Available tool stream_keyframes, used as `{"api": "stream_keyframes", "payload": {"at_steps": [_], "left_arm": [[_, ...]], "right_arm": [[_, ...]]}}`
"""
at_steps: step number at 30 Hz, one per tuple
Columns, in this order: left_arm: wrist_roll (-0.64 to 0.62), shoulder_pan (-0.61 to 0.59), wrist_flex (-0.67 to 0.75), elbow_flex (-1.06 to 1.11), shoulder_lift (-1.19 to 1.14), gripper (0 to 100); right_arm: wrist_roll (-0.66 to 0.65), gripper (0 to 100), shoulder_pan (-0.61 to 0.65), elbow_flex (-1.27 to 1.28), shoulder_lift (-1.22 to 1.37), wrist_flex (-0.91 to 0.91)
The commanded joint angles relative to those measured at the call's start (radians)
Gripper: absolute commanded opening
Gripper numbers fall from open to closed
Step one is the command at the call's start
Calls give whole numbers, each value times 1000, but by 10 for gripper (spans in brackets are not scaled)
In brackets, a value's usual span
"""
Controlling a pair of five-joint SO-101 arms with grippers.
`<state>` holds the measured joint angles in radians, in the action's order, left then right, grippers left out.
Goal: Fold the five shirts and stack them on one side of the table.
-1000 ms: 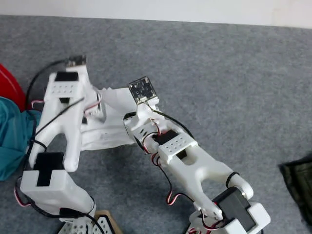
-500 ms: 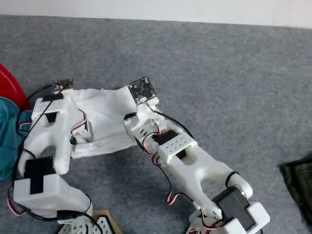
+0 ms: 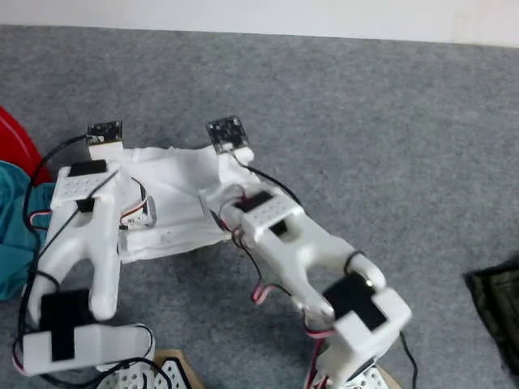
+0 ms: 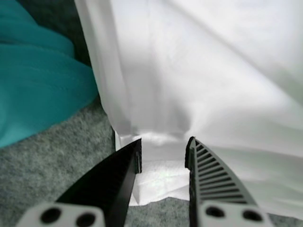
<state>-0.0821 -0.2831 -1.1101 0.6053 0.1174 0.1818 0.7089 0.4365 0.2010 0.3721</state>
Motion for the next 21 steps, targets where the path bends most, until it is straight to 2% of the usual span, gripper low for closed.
{"api": "stream_keyframes", "payload": {"at_steps": [1,5,8,17,19,21], "left_arm": [[6,18,92,74,99,165],[9,16,160,137,120,165],[9,16,169,142,116,165],[5,-18,295,213,114,165],[3,-28,318,213,114,165],[-5,-39,334,214,114,165]], "right_arm": [[14,228,-24,-120,50,16],[14,228,-24,-133,62,31],[11,228,-27,-140,62,110],[8,226,-25,-139,70,122],[8,190,-24,-139,71,119],[8,112,-24,-140,71,114]]}}
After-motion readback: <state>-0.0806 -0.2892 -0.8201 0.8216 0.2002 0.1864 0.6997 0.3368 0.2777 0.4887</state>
